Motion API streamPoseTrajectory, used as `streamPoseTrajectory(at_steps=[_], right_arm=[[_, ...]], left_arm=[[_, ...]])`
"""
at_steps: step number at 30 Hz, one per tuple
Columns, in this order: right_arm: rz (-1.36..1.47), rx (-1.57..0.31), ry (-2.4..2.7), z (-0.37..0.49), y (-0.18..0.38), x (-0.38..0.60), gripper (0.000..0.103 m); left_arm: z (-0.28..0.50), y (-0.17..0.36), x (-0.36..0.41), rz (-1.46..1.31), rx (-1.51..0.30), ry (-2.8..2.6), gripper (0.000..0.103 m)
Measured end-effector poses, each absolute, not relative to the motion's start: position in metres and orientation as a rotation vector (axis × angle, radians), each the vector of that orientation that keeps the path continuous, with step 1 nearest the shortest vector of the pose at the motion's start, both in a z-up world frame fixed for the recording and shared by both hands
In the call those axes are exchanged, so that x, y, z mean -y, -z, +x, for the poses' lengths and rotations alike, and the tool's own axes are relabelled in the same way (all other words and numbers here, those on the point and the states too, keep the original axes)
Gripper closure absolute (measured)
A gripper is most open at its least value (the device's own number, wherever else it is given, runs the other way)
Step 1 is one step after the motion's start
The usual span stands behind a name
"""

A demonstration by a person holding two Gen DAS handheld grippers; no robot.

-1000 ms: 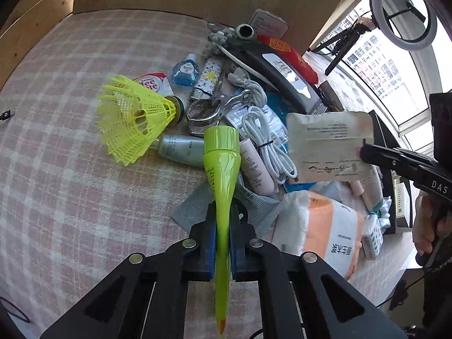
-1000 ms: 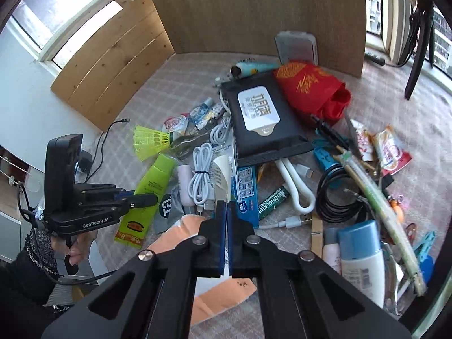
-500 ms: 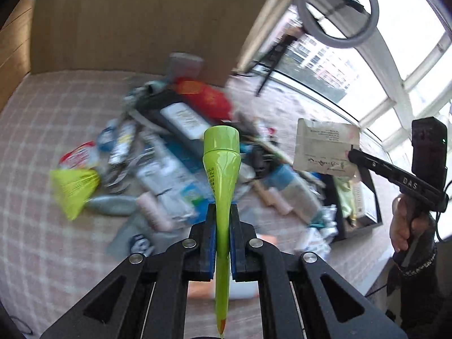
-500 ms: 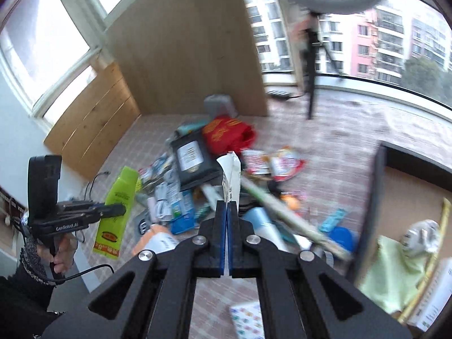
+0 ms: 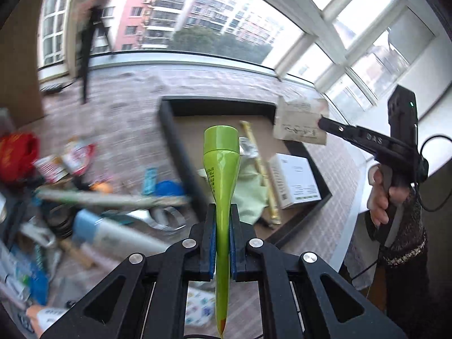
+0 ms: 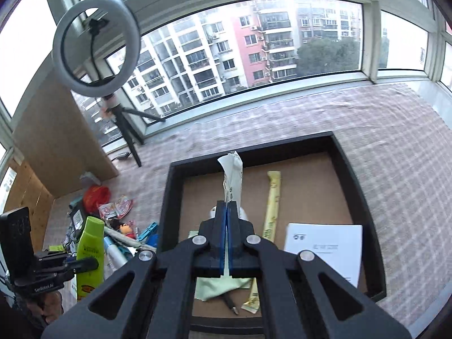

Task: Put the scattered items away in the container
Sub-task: 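Place the green bottle and paper packet into the tray, opening both grippers, then grasp the yellow shuttlecock with the left gripper while the right grasps the white-blue bottle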

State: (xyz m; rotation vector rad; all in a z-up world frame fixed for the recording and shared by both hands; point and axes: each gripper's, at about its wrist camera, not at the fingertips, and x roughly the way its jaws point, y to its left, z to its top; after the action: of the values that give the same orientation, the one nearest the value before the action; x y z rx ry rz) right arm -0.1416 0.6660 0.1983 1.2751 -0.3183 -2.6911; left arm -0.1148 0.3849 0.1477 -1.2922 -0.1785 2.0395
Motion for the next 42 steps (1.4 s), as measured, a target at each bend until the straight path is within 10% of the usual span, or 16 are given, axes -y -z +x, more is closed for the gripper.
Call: streamPoseTrajectory(at_steps=[6, 9, 11, 42], right_arm=[[1.273, 0.365, 2.756, -0.15, -0.198, -0.705, 0.102], [1.31, 0.397, 2.777, -0.152, -0.194, -0.712, 0.082], [1.274, 0.414, 2.832, -0.146, -0.196, -0.715, 0.059], [1.313, -0.206, 2.189, -0.158, -0.147, -0.457, 0.074]], left_arm=[[-0.116, -0.162, -0.455, -1.223, 0.124, -2.002, 0.094], [-0.12, -0.162, -0.476, -1.25, 0.042, -2.039, 0.038], [-0.118, -0.163, -0.475, -1.218, 0.041, -2.055, 0.038], [-0.083, -0.119, -0.145, -1.522, 0.29, -2.491, 0.052]])
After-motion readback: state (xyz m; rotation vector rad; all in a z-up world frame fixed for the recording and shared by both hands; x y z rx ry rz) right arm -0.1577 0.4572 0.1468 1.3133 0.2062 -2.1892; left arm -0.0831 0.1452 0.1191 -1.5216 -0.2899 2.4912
